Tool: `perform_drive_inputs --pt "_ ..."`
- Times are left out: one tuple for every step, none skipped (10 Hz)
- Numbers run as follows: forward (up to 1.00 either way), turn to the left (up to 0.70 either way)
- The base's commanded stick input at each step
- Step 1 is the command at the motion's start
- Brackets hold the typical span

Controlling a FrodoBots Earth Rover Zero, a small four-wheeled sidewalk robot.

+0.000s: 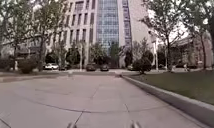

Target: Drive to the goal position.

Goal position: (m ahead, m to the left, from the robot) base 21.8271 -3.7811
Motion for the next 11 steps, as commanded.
perform_drive_inputs --pt "0.45 0.00" --pt "0.45 0.00" --pt "0.45 0.00" --pt "0.45 0.00" --pt "0.45 0.00" --pt "0.45 0.00" --pt "0.45 0.00" --pt "0.45 0.00" --pt "0.45 0.00" --pt "0.45 0.00" --pt "0.45 0.00"
